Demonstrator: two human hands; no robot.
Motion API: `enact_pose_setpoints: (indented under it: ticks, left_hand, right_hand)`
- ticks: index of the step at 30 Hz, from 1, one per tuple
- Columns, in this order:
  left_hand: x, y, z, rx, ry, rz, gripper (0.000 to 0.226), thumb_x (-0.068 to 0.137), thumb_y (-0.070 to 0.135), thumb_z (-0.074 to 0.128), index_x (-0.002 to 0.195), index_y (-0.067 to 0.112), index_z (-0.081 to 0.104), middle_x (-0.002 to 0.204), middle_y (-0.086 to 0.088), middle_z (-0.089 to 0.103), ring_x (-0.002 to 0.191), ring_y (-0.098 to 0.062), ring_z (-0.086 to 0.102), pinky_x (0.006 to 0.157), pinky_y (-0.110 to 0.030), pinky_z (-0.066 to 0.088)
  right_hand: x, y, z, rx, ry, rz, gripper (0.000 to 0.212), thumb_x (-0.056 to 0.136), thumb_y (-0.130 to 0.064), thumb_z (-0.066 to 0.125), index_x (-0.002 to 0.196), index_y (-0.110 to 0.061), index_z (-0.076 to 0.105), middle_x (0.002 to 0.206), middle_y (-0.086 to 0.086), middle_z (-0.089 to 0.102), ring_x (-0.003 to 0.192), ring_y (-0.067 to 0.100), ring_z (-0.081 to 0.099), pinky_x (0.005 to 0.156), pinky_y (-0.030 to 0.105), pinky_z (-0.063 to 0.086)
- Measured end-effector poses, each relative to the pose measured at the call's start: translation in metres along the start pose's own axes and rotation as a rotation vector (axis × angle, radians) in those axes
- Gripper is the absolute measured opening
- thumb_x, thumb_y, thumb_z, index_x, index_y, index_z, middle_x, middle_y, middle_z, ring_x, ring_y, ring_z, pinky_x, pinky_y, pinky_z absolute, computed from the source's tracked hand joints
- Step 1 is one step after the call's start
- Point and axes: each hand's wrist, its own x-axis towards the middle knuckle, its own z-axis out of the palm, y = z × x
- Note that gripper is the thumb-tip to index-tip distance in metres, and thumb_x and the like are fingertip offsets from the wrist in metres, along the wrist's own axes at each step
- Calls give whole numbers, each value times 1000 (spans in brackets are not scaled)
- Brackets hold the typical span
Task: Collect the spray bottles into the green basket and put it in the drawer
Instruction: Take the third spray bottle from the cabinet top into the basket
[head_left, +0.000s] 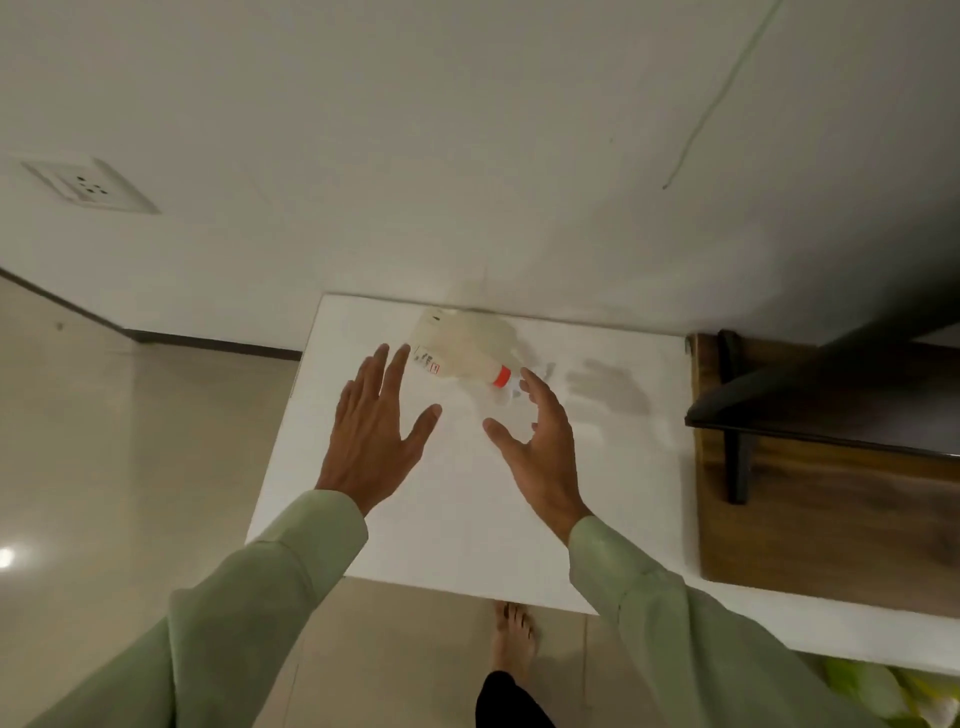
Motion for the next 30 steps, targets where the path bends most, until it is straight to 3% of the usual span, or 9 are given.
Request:
enact_pose_setpoints:
  ticks: [3,7,11,13,16,19,25,30]
  left_hand:
    - [36,-12,2,35,-23,45,77,97,48,49,159,23,10,169,-5,8,156,-25,9,126,-46,12]
    - [77,-21,9,142,-72,174,92,89,43,65,159,22,10,169,-8,8,156,-29,9,125,-49,16]
    - [118,-22,25,341,-185,379,111,77,37,80,160,27,7,169,-9,-1,157,-30,-1,125,-51,14]
    - [137,-23,32,492,-234,467,115,74,35,83,160,28,7,169,-11,1,156,-34,-1,124,-54,15]
    - [155,-22,35,518,-241,499,107,71,21,84,157,26,21,163,-11,23,151,-36,18,118,-48,31]
    - [152,-25,32,448,-230,523,95,69,17,83,151,22,36,150,-11,43,139,-35,37,101,-46,45]
    - [105,-2,26,302,-213,545,95,63,20,89,146,15,45,140,-13,51,129,-38,46,91,-52,55]
    - [53,46,36,227,-242,538,96,63,26,91,146,18,43,142,-9,50,131,-34,43,89,-51,57]
  right_hand:
    - [29,1,13,-125,27,-39,74,88,-27,72,152,-29,36,149,-6,48,136,11,43,110,28,38]
    - [64,1,29,-374,52,-138,74,87,-19,71,152,-13,37,143,8,53,133,24,45,110,38,38]
    - [88,12,42,-674,-20,-146,63,93,-20,63,151,-17,40,148,8,49,143,27,37,122,48,21]
    - [95,18,49,-771,9,-166,55,92,-16,63,145,-18,48,138,5,56,136,26,45,123,47,20]
    - [98,22,54,-800,111,-201,49,88,-7,66,135,-15,58,116,6,65,112,29,59,119,51,29]
    - [92,20,52,-836,195,-214,51,80,-1,71,128,-14,61,106,5,67,101,29,62,120,53,30]
    - [42,6,24,-832,317,-256,50,74,6,73,119,-12,66,104,5,68,107,26,62,124,51,26]
    - [-22,6,-30,-769,526,-251,37,85,3,71,120,-10,68,122,12,67,128,30,57,124,48,27]
